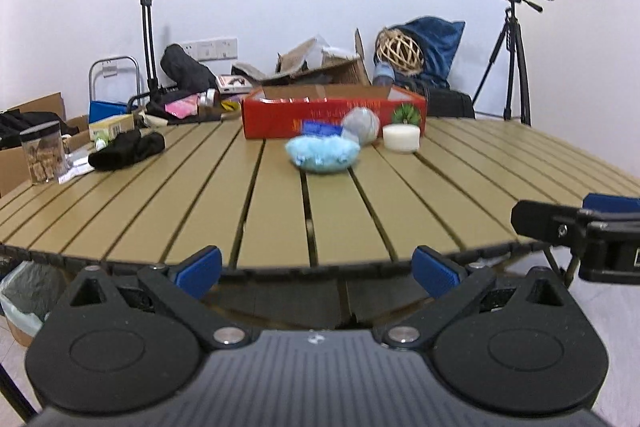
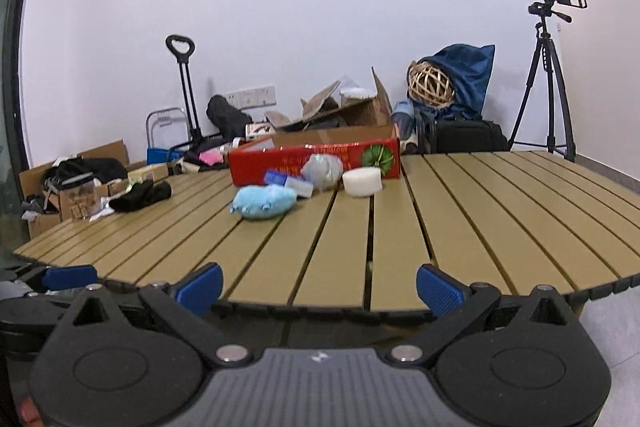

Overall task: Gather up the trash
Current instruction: 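Move the left gripper onto the light-blue plush toy and close it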

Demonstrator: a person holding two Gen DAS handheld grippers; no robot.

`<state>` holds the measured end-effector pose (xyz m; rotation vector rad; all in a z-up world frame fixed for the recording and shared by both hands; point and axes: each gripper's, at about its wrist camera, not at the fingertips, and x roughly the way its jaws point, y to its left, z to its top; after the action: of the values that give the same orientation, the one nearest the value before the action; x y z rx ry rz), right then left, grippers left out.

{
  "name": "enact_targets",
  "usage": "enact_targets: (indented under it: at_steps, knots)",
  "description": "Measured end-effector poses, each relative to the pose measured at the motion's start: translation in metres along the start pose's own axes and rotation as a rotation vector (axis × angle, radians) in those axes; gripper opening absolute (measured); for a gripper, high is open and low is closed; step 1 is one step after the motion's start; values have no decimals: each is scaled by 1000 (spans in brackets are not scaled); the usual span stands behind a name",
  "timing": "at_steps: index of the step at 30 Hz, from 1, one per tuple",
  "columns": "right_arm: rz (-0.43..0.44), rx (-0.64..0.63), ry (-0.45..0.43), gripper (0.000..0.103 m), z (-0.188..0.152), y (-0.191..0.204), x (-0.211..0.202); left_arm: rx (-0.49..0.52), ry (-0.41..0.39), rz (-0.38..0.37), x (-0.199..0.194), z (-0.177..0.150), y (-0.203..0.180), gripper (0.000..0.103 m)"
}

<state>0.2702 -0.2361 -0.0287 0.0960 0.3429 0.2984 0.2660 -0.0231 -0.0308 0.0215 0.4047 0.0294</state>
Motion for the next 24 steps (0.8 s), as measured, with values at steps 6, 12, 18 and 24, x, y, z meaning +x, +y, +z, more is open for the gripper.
enact_targets:
  at_steps: [6, 12, 18, 24]
  knots:
    - [-18, 15, -51, 103, 12, -2, 8, -37, -33, -2, 9, 21, 3, 103]
    - [-36, 17, -87, 103, 24, -6, 21, -59, -48, 8, 25, 39, 3, 103]
    - [-61, 22, -110, 103, 34, -11, 39, -116, -26, -18, 45, 53, 6, 103]
    - [-89, 30, -117, 103, 43, -16, 63, -149, -18, -16, 66, 66, 6, 103]
